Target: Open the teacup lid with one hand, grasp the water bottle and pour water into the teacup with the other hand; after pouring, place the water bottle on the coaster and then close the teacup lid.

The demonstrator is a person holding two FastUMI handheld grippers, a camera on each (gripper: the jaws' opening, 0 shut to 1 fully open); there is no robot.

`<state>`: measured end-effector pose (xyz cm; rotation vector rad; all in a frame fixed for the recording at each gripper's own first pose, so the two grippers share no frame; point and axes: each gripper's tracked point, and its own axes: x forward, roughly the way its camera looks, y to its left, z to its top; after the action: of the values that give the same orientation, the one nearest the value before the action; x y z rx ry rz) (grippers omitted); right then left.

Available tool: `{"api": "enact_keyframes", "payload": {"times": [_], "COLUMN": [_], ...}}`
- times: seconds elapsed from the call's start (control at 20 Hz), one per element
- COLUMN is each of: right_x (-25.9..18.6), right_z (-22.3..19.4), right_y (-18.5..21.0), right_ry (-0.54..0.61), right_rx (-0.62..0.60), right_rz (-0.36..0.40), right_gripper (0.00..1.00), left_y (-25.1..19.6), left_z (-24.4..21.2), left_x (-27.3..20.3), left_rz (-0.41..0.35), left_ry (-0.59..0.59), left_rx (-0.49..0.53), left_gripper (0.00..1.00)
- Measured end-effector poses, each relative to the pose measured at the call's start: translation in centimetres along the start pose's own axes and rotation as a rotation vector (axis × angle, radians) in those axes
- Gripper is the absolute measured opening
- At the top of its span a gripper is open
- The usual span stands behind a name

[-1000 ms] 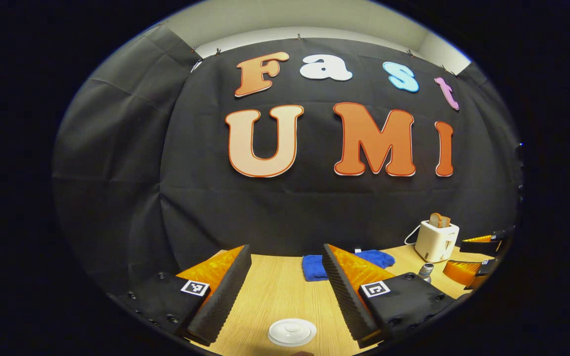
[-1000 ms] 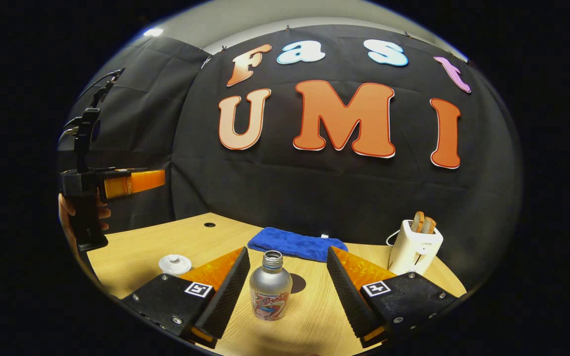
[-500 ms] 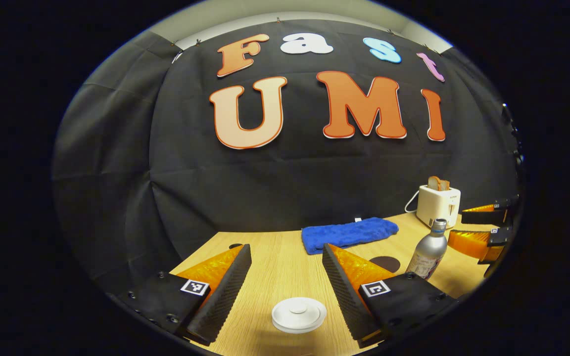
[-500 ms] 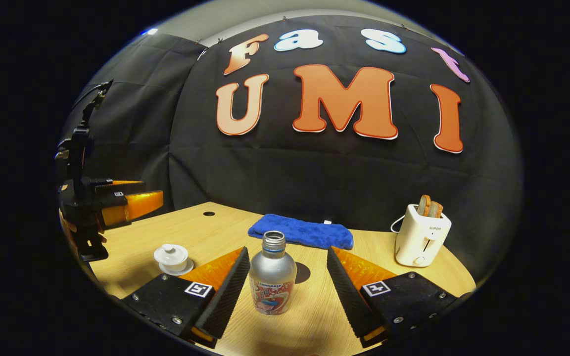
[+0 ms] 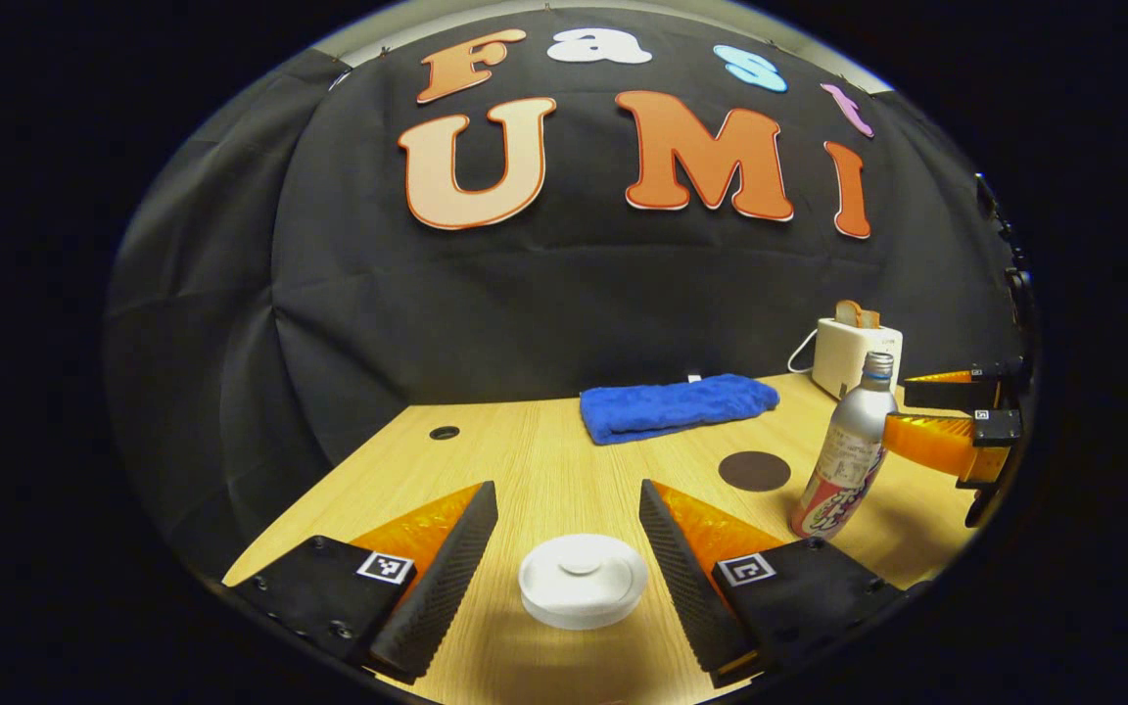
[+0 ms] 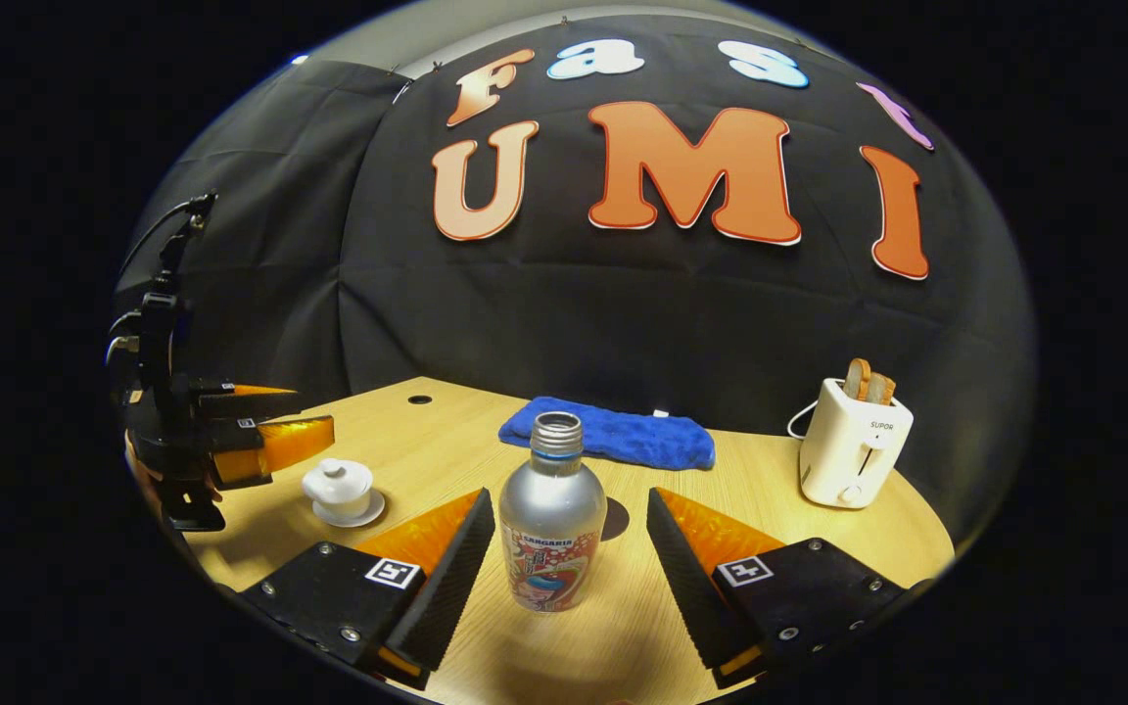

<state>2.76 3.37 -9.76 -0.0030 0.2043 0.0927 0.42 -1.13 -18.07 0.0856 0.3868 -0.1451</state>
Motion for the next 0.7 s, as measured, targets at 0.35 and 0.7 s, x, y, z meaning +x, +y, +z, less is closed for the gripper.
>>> {"api": "enact_keyframes", "payload": {"times": [0.35,0.7], "right_x": [0.8,1.7], "right_z": [-1.8,-3.0], "right_y": [0.1,0.2], "right_ry": [0.033,0.061], "right_rx": [-0.003,0.005], "right_rz": [0.003,0.012], "right_gripper": [0.95,0.94], "left_y": [-0.3,-0.1], "left_z": [-4.0,-4.9], "left_x": [1.9,3.0], "left_rz": [-0.015,0.001], "left_ry": [0.103,0.144], "left_rx": [0.055,0.085], "left_gripper": [0.96,0.6]}}
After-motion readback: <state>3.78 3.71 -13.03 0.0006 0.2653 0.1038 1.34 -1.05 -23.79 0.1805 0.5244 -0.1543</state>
